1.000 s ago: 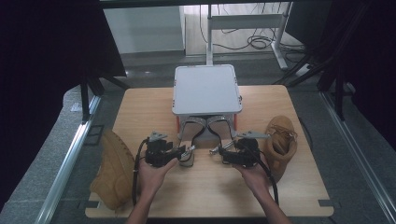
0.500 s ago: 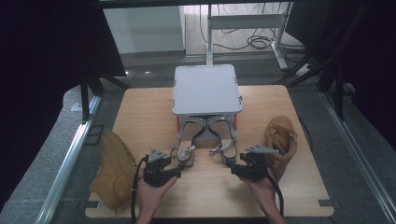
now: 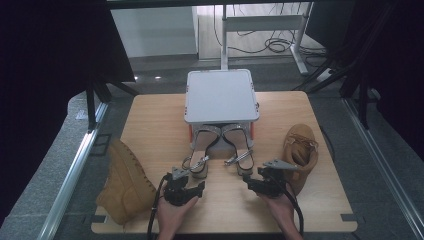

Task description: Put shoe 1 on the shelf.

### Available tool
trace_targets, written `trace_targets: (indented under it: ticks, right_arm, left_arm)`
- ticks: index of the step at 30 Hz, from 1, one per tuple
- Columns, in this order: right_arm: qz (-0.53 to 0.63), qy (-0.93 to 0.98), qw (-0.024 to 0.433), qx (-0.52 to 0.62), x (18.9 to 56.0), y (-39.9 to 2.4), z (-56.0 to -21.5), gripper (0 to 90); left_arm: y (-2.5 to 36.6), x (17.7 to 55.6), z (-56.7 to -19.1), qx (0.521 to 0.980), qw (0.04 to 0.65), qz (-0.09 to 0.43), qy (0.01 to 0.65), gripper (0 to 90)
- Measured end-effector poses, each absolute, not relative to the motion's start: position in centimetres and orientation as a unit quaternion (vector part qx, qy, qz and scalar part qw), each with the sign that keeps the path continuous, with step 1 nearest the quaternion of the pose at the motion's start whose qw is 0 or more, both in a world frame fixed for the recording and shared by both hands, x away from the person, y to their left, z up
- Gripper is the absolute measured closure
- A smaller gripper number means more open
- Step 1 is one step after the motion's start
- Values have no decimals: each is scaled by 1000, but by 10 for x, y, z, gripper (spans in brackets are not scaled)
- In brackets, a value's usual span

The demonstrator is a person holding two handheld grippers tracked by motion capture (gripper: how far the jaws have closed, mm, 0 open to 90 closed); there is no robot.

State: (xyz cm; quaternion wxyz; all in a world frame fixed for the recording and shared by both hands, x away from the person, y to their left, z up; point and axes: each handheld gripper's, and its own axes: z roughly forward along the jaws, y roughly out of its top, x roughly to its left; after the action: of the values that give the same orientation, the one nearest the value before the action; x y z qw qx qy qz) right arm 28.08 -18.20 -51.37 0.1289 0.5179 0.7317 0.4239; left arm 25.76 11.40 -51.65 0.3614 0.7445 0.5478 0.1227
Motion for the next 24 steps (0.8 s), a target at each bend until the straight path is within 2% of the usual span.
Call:
trace_targets:
  ticks: [19, 24]
  right_arm:
    - [391, 743, 162, 518, 286, -163, -524, 280]
    - [372, 745, 177, 525, 295, -154, -529, 267]
  left_arm:
    - [111, 294, -529, 732, 376, 135, 552, 287]
    - [106, 305, -530, 727, 377, 147, 555, 325]
